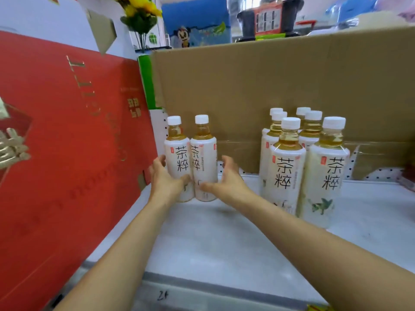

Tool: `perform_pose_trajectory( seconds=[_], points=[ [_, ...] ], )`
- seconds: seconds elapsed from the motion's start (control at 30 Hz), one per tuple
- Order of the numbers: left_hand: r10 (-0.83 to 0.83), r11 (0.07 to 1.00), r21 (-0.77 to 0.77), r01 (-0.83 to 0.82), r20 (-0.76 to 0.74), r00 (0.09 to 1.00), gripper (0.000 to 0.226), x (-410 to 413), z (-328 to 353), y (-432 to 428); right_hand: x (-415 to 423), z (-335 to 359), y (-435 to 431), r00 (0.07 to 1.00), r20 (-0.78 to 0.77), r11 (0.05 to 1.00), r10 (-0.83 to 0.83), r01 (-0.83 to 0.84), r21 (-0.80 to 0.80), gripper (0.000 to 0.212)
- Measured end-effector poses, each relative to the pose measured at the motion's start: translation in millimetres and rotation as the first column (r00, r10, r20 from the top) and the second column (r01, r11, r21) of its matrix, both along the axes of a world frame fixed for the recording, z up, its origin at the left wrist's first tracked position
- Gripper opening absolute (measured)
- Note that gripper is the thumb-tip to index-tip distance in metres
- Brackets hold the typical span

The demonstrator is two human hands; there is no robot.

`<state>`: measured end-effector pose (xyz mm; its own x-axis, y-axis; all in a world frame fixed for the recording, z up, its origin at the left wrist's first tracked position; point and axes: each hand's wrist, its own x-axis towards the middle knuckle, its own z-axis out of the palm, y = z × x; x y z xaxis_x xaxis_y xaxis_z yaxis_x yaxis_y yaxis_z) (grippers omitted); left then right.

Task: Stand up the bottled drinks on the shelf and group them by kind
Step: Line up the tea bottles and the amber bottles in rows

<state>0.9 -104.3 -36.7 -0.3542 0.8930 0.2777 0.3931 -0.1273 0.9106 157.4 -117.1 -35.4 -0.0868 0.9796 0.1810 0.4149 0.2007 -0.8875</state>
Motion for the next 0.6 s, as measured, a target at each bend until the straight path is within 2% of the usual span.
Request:
perform_pose_trajectory(
  seconds=[0.03,0.1,0.17,0.23,0.37,0.47,0.6],
  points=[
    [-0.049,0.998,-0.03,0.049,0.018,0.999,0.082,-5,-1,7,-8,-4,14,0.999,-0.054,0.998,-0.001,-0.002,-0.055,0.098],
    [-0.091,0.995,-0.052,0.091,0.005,0.996,0.075,-13,-4,18,-23,-10,32,0.992,-0.117,0.995,-0.051,0.04,-0.096,0.083],
    [-0.108,0.994,-0.036,0.108,-0.013,0.994,0.073,-17,-6,25,-33,-14,36,0.978,-0.18,0.994,-0.102,0.093,-0.061,0.07],
    [-0.109,0.994,-0.014,0.109,-0.031,0.993,0.07,-20,-7,28,-36,-12,33,0.967,-0.219,0.991,-0.13,0.133,-0.002,0.067],
    [-0.189,0.982,0.009,0.189,-0.021,0.982,0.062,-20,-8,4,-20,-4,7,0.981,-0.18,0.998,-0.067,0.068,-0.004,0.07],
    [-0.273,0.961,0.031,0.273,-0.026,0.962,0.052,-10,-9,-32,9,-4,-30,0.988,-0.152,1.0,0.009,-0.006,0.022,0.08],
    [-0.382,0.923,0.035,0.383,-0.017,0.924,0.051,21,-10,-76,68,-10,-82,0.99,-0.125,0.998,0.061,-0.058,0.033,0.075]
  ],
)
